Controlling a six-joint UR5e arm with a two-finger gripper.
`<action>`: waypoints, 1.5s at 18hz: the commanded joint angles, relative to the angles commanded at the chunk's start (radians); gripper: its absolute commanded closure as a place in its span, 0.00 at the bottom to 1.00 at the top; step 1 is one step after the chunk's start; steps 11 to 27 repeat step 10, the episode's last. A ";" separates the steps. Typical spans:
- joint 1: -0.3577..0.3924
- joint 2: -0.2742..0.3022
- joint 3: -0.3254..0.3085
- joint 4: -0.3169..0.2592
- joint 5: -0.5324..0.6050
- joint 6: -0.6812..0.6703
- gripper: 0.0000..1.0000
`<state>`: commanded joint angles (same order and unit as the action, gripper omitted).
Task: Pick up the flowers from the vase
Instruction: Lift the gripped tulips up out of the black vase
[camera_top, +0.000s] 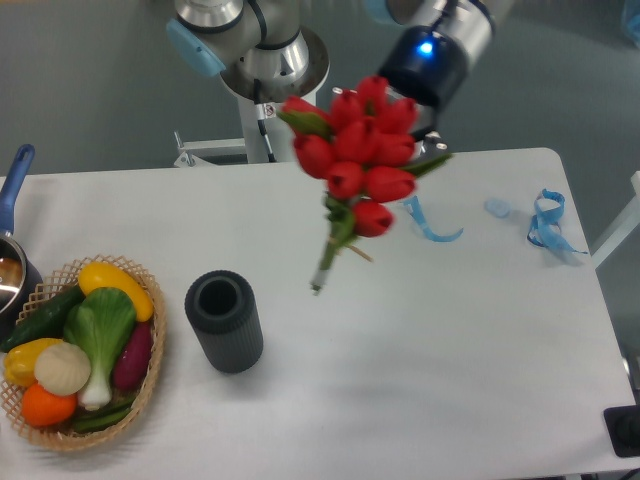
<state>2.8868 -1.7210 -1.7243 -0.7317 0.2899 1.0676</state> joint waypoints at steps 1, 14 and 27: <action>0.015 -0.015 0.008 0.002 0.000 0.000 0.76; 0.028 -0.051 0.020 0.000 0.008 0.037 0.76; 0.028 -0.051 0.020 0.000 0.008 0.037 0.76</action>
